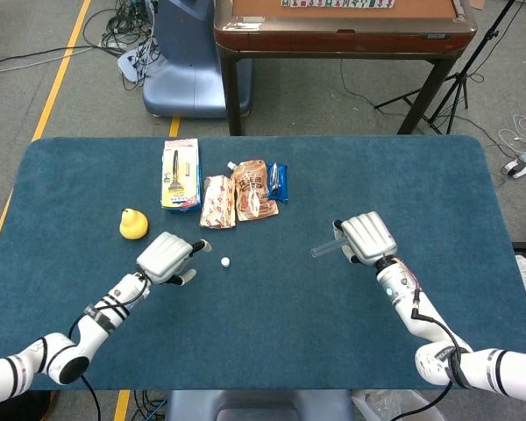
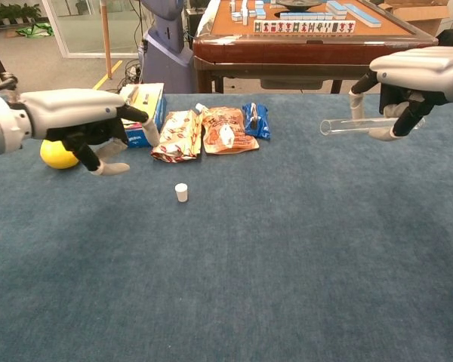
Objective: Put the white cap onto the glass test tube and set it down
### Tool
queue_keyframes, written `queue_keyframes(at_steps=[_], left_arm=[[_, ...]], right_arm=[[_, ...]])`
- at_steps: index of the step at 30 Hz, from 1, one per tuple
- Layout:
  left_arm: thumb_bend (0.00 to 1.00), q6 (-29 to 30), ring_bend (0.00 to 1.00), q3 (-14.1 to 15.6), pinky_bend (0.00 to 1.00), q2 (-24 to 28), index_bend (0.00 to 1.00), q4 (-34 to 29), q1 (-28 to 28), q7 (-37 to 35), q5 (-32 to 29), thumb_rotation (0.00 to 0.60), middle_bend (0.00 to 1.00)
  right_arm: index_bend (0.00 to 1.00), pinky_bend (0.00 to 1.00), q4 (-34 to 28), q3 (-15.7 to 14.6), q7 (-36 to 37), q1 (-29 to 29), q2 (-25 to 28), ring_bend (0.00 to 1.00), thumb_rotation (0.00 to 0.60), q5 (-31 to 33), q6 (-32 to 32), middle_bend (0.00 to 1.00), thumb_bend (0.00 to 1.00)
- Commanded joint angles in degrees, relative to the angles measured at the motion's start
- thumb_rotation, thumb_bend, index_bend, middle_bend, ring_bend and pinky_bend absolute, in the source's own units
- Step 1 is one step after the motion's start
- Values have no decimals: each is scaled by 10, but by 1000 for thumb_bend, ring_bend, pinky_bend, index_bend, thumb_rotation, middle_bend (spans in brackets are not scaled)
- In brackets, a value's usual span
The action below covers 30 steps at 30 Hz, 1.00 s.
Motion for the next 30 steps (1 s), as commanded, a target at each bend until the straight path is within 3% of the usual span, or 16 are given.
queue_keyframes(at_steps=[1,8,17,30], left_arm=[[311,-25,932,-7,1000,-29,319,20,-28,33,-39,600,855],[305,-40,993,-4,1000,-71,380,53,-61,89,-100,600,921],[175,-35,996,-1,1000,-117,419,89,-93,125,-144,600,924],[170,-37,998,-2,1000,-168,467,153,-123,136,-192,600,924]], right_arm=[[786,1000,2,-1,3,0,0,1000,600,0,-1,1000,649],[789,1000,12,-6,13,0,-3,1000,600,-2,-6,1000,649],[791,1000,21,-11,26,-3,-5,1000,600,-4,-9,1000,649],[793,1000,32,-17,41,-10,-4,1000,600,-7,-11,1000,649]])
